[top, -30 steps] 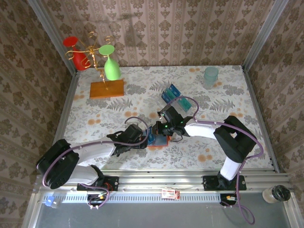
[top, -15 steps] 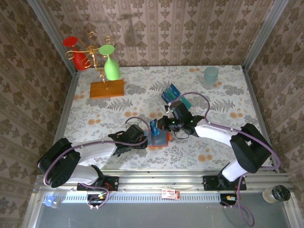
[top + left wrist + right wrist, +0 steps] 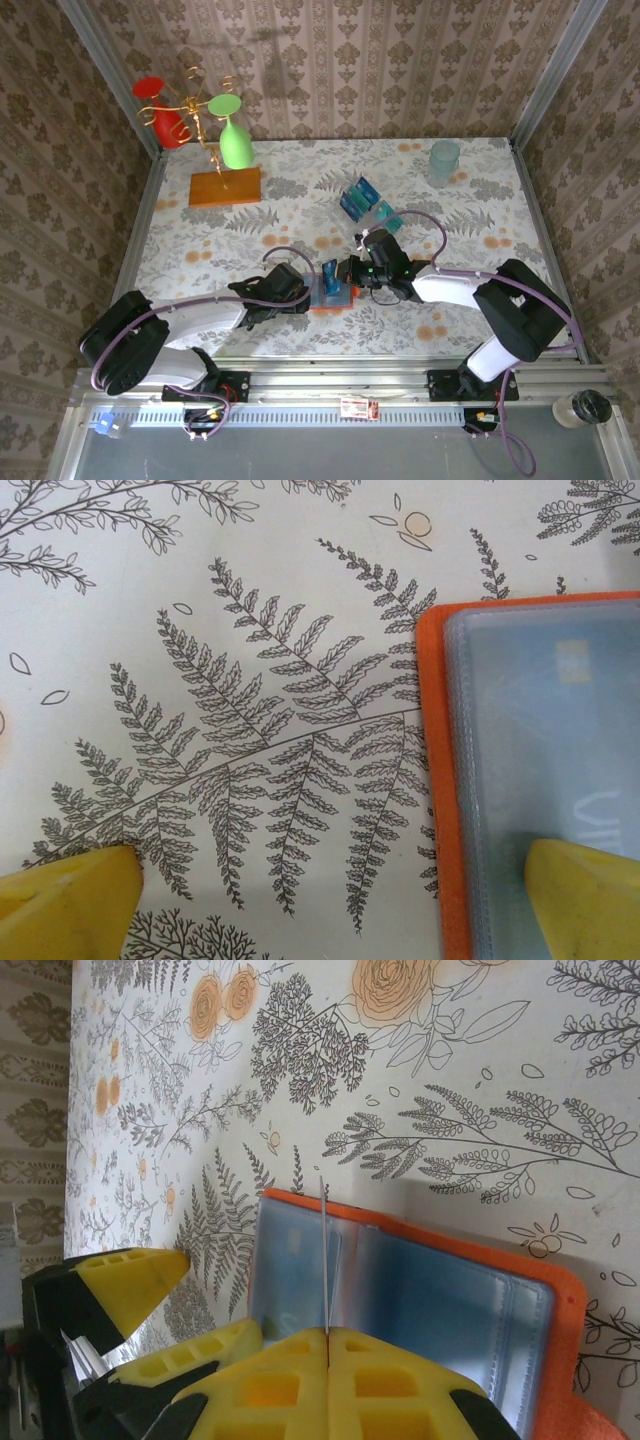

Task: Put the credit cards into the card holder

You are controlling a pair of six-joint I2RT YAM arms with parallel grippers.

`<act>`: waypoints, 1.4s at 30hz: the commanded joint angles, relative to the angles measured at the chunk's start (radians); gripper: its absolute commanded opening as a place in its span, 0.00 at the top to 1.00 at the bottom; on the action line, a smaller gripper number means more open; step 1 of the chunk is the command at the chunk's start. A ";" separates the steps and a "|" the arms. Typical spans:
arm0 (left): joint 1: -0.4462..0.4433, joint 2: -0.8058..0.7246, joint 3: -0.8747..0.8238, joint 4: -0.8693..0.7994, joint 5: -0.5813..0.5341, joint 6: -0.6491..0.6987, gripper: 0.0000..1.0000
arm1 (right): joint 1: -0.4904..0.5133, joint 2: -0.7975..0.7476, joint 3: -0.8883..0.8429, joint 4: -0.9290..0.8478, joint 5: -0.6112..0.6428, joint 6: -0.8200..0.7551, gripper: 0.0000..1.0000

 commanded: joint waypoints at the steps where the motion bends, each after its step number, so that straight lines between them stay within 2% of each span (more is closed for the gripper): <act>1: -0.006 0.010 -0.014 -0.084 -0.024 -0.029 0.00 | 0.006 0.024 -0.026 0.103 0.032 0.038 1.00; 17: -0.015 0.013 -0.024 -0.078 -0.030 -0.042 0.00 | 0.009 0.103 -0.092 0.306 0.034 0.136 1.00; 42: -0.022 0.011 -0.037 -0.072 -0.032 -0.050 0.00 | 0.015 0.127 -0.159 0.438 0.045 0.213 1.00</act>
